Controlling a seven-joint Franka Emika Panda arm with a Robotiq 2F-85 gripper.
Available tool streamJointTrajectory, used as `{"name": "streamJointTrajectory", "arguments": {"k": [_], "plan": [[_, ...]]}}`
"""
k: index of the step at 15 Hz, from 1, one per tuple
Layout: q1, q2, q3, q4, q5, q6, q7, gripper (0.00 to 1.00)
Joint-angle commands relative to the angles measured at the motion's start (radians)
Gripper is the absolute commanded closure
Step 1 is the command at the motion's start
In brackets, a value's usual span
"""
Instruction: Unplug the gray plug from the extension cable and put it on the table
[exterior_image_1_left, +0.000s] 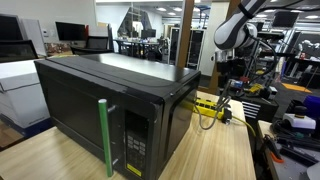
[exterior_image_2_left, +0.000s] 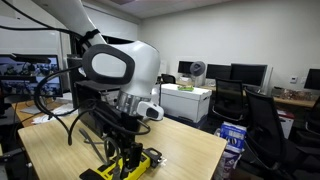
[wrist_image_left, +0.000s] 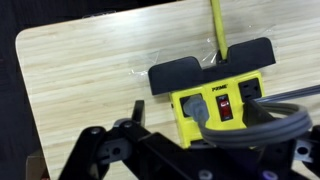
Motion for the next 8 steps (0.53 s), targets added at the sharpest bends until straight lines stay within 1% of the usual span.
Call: {"name": "streamJointTrajectory", "arguments": {"k": [1,4,8], "plan": [[-0.014,0.005,-0.006,-0.027,-0.005,0.04,-0.038,0.0],[-0.018,0.011,-0.005,-0.036,-0.005,0.054,-0.043,0.0],[-0.025,0.028,-0.004,-0.048,-0.001,0.152,-0.055,0.0]]}}
